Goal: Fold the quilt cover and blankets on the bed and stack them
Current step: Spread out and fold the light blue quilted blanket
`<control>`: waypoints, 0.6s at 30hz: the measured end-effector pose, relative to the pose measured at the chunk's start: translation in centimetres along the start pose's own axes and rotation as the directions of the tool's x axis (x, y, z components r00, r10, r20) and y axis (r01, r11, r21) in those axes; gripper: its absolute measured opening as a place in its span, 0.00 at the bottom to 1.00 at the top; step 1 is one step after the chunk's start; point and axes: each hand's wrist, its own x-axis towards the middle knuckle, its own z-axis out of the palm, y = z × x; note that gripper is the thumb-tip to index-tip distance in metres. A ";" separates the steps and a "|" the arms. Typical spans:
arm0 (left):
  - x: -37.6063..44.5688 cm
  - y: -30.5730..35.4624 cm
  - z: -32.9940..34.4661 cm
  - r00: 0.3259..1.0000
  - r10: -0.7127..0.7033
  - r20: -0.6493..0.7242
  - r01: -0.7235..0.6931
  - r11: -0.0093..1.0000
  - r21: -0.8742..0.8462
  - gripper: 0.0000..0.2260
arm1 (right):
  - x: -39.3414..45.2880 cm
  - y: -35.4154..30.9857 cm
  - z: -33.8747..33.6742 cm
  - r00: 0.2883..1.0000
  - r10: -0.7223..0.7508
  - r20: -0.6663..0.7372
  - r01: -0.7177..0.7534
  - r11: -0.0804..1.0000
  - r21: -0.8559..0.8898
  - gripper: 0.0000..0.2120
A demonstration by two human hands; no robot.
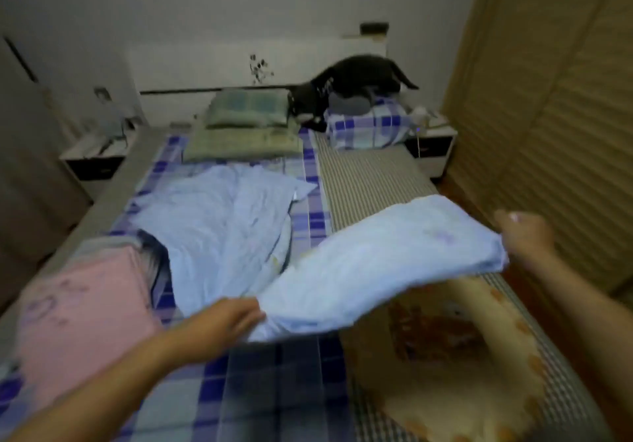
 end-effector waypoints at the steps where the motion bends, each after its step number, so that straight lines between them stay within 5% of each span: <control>1: -0.6 0.0 4.2 0.995 -0.020 0.095 0.019 1.000 0.017 0.28 | -1.3 3.9 1.6 0.997 0.054 0.059 -0.051 0.997 -0.055 0.23; 5: -2.3 -1.7 16.0 0.960 -0.217 0.175 0.212 0.976 0.048 0.35 | -6.5 15.8 4.4 0.898 0.317 0.305 -0.115 0.838 -0.533 0.22; 9: -2.9 -2.1 18.9 0.937 -0.286 0.201 0.266 0.956 0.121 0.33 | -9.6 20.8 5.2 0.797 0.540 0.272 -0.379 0.796 -0.472 0.23; 12: -2.7 -1.4 18.7 0.949 -0.233 0.214 0.200 0.966 0.166 0.28 | -9.0 20.7 5.8 0.851 0.503 0.151 -0.444 0.843 -0.304 0.33; 14: -2.3 -0.9 18.4 0.957 -0.187 0.223 0.149 0.973 0.176 0.32 | -8.7 17.3 5.9 0.912 0.405 0.067 -0.392 0.908 -0.147 0.26; 16: -1.8 0.2 18.1 0.970 -0.113 0.216 0.076 0.982 0.172 0.31 | -9.5 12.1 6.4 0.971 0.231 0.061 -0.234 0.971 0.041 0.17; 18: -1.1 1.8 17.3 0.982 -0.034 0.186 0.006 0.989 0.148 0.25 | -11.9 6.8 8.0 0.978 -0.024 0.208 -0.015 0.983 0.185 0.12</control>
